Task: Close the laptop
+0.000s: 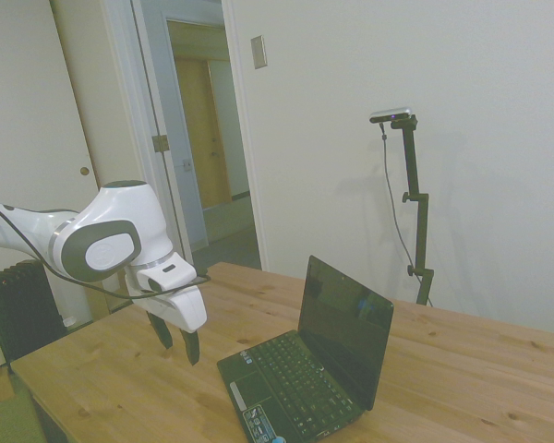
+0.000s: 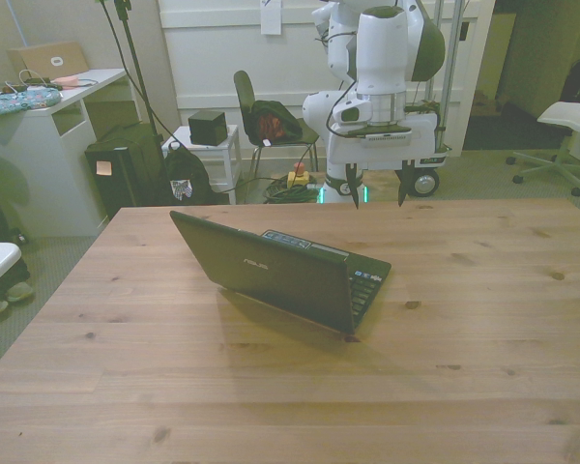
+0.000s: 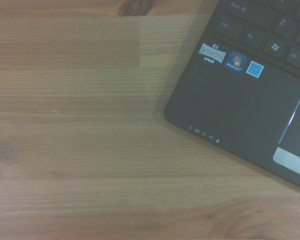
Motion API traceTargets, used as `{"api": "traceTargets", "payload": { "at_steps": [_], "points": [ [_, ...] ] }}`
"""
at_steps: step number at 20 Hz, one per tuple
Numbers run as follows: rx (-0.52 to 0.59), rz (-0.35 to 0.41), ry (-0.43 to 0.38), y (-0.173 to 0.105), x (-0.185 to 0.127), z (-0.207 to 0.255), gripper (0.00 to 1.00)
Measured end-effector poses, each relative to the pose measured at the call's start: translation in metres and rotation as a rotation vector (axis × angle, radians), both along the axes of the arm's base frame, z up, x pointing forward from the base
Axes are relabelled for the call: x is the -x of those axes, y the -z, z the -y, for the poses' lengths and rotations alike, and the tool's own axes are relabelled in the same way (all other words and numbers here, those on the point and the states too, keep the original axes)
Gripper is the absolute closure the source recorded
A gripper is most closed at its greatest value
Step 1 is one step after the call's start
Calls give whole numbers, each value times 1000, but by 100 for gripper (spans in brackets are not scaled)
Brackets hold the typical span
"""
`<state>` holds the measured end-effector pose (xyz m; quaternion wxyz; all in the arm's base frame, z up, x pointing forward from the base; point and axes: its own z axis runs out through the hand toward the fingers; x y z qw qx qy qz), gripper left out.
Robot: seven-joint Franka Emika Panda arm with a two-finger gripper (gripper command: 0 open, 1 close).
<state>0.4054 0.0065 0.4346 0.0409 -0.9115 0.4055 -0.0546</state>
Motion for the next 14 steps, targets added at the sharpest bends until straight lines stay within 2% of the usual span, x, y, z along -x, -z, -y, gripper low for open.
{"api": "traceTargets", "payload": {
  "at_steps": [3, 5, 10, 14],
  "points": [
    [9, 1, 3, -1, -3, 2, 0],
    [33, 25, 24, -14, -11, 12, 0],
    [91, 96, 117, -72, -34, 68, 0],
    [116, 151, 193, -129, -48, 112, 0]
  ]
}}
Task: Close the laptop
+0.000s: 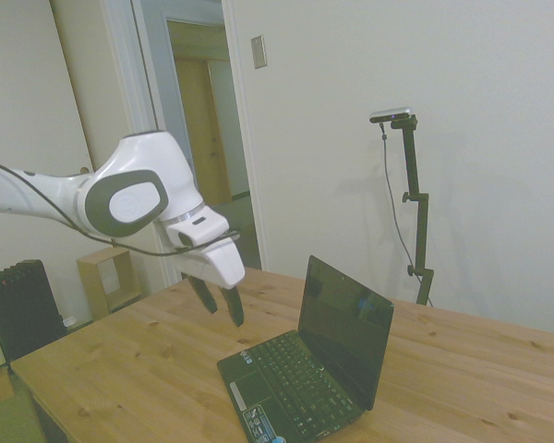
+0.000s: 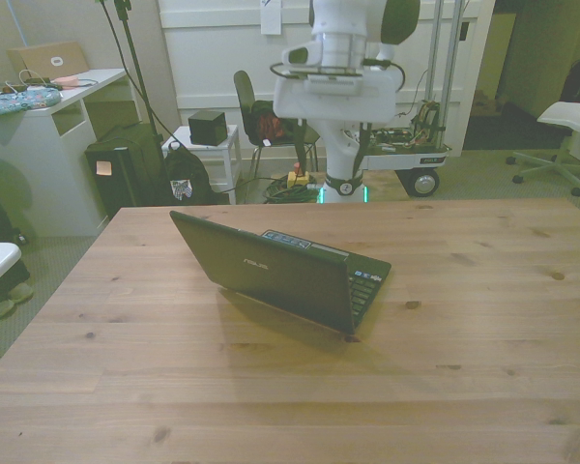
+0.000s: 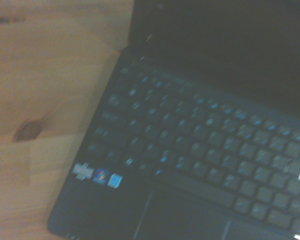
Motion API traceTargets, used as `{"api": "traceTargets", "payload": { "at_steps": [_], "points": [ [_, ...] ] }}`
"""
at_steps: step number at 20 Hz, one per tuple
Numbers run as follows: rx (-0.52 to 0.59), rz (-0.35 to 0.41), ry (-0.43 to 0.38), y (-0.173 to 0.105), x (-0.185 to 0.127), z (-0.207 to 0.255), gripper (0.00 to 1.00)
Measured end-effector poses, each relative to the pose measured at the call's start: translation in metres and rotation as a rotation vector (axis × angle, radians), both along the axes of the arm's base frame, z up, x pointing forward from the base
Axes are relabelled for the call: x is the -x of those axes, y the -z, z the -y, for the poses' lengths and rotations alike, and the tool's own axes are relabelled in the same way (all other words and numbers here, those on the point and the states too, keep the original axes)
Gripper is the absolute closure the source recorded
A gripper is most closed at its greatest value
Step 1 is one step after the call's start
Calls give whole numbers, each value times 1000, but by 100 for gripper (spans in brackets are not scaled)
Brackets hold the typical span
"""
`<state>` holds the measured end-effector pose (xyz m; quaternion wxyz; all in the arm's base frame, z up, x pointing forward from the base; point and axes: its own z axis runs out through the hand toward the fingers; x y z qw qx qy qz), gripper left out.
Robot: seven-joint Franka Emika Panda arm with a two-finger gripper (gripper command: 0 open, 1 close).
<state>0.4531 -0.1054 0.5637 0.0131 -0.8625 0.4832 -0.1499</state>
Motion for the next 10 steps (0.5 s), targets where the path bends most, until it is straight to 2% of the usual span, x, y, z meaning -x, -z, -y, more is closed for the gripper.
{"api": "traceTargets", "payload": {
  "at_steps": [2, 5, 10],
  "points": [
    [10, 30, 33, -23, -13, 20, 0],
    [10, 63, 91, -43, -39, 52, 0],
    [-1, 86, 178, -52, -86, 98, 0]
  ]
}}
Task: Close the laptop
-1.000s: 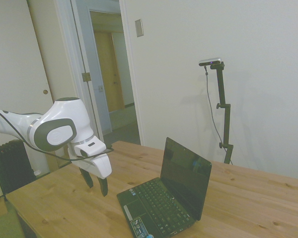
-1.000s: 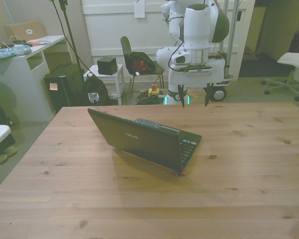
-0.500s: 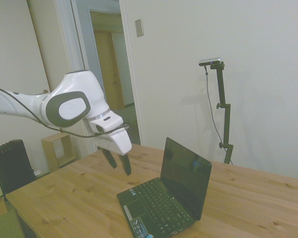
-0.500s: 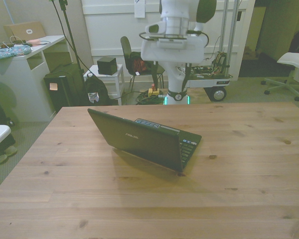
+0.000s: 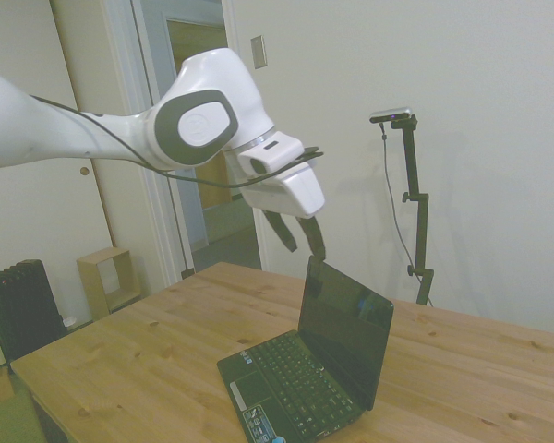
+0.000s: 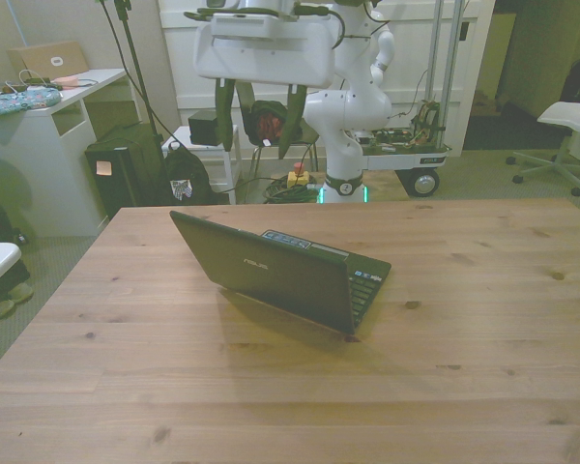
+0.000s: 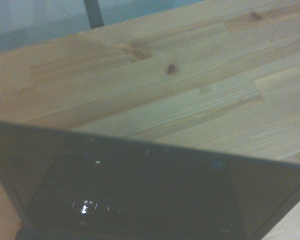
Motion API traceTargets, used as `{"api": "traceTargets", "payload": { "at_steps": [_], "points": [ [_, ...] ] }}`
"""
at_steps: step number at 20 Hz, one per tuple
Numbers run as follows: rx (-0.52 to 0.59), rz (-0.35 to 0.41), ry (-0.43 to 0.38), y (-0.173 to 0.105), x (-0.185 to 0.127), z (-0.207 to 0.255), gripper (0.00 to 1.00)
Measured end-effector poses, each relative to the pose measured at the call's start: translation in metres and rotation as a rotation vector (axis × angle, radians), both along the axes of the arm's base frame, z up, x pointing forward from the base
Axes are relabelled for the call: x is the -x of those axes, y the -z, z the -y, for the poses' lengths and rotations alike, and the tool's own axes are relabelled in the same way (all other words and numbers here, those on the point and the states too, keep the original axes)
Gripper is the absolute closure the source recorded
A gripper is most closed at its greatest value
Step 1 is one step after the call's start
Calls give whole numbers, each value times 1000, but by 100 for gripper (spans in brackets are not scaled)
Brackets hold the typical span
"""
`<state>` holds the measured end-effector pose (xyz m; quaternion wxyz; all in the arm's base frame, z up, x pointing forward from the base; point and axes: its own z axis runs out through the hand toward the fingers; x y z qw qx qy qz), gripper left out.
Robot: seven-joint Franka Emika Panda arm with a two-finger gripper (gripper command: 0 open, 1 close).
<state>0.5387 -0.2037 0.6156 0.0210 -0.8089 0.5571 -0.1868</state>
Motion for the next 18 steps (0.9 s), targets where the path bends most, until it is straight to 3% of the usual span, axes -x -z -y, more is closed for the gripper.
{"api": "traceTargets", "payload": {
  "at_steps": [10, 17, 18],
  "points": [
    [-123, -15, 87, 27, -82, 55, 0],
    [-194, -79, 88, 73, -112, 57, 0],
    [-213, -88, 85, 78, -113, 55, 100]
  ]
}}
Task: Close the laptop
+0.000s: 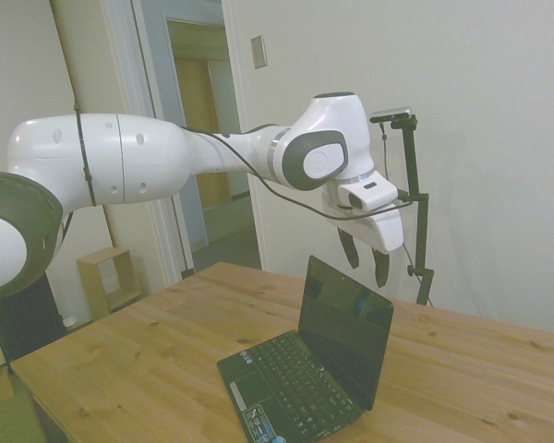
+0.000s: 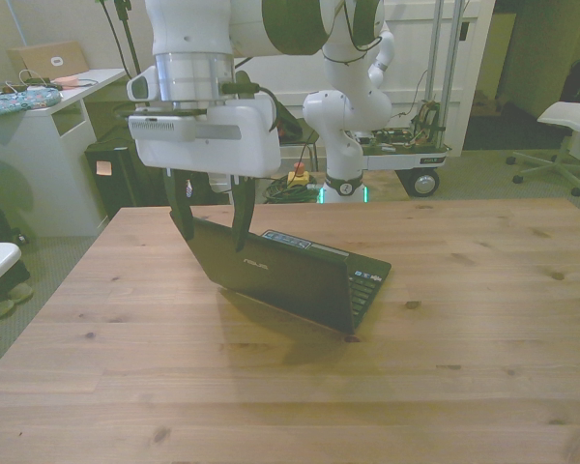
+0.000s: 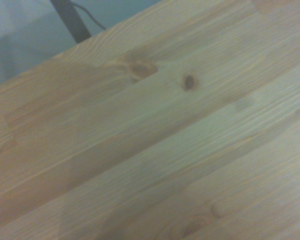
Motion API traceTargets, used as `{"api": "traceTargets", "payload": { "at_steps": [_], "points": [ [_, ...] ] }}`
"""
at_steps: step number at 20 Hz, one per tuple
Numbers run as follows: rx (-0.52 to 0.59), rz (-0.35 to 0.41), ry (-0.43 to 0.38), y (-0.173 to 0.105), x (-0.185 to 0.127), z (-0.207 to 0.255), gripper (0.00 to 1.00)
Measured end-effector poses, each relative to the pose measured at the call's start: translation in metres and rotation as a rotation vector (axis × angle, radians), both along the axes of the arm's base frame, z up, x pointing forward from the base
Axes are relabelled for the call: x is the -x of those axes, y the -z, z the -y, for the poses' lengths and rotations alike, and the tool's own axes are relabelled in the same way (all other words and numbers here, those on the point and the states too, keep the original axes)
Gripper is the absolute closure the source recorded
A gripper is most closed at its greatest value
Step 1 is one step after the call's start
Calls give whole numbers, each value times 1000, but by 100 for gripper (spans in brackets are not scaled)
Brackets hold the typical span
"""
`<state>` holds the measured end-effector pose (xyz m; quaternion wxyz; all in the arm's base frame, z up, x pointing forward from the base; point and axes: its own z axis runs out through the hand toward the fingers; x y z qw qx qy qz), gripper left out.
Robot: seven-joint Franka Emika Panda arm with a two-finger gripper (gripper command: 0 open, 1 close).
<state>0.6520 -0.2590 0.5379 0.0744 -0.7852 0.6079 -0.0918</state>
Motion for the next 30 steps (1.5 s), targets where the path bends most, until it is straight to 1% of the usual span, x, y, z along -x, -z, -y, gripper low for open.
{"api": "traceTargets", "payload": {
  "at_steps": [4, 11, 21, 30],
  "points": [
    [-45, -28, -15, 11, 0, -6, 100],
    [-54, -45, -1, 20, 6, 5, 100],
    [-54, -46, -1, 20, 7, 6, 100],
    [-60, -50, -32, 17, 5, -15, 100]
  ]
}}
